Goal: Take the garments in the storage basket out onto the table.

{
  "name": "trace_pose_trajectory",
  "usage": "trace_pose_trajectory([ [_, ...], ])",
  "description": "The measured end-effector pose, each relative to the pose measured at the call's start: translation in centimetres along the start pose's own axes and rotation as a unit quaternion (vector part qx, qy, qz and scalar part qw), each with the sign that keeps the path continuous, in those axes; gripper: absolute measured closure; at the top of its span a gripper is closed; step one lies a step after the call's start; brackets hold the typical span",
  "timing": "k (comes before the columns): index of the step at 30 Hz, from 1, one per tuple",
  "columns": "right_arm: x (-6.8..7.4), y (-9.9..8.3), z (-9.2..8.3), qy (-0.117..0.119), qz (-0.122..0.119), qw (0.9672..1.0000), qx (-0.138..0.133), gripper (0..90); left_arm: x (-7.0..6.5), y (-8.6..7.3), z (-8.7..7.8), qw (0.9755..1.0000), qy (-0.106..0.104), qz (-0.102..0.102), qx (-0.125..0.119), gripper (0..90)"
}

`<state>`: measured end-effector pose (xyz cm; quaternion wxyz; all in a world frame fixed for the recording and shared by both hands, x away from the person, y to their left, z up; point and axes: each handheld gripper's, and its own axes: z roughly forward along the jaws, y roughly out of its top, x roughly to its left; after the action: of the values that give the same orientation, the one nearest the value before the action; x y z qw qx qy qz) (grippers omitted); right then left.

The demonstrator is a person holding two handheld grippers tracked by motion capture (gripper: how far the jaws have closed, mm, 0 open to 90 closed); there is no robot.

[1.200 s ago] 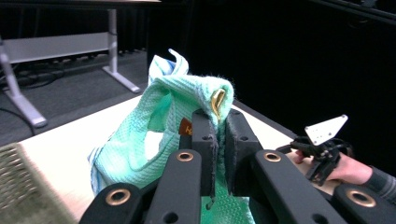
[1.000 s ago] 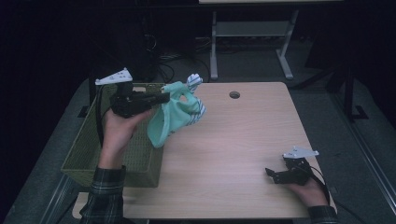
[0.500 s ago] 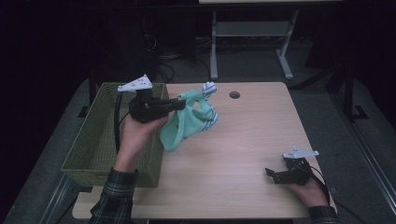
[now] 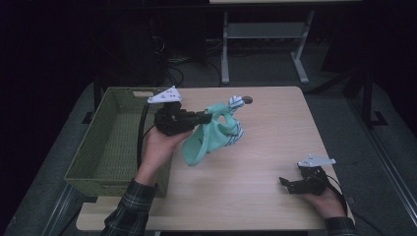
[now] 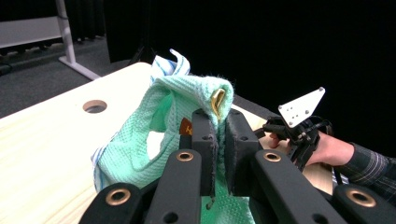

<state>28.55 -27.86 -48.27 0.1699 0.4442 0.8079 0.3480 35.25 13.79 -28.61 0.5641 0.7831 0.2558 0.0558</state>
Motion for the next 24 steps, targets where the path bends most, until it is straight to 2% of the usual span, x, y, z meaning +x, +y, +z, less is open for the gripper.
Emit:
trace_pose_trajectory([
  [6,0.0,0.0,0.0,0.000,-0.001,1.0000,0.000,7.9,-0.6,-0.6,1.6,0.9999,-0.009,-0.001,0.009,83.8],
  [16,0.0,0.0,0.0,0.001,-0.004,1.0000,-0.001,7.9,-1.2,-1.5,3.3,0.9997,-0.017,-0.003,0.017,83.8],
  [24,0.0,0.0,0.0,0.000,-0.006,1.0000,-0.001,7.9,-2.2,-2.6,5.7,0.9986,-0.038,0.000,0.036,83.8],
])
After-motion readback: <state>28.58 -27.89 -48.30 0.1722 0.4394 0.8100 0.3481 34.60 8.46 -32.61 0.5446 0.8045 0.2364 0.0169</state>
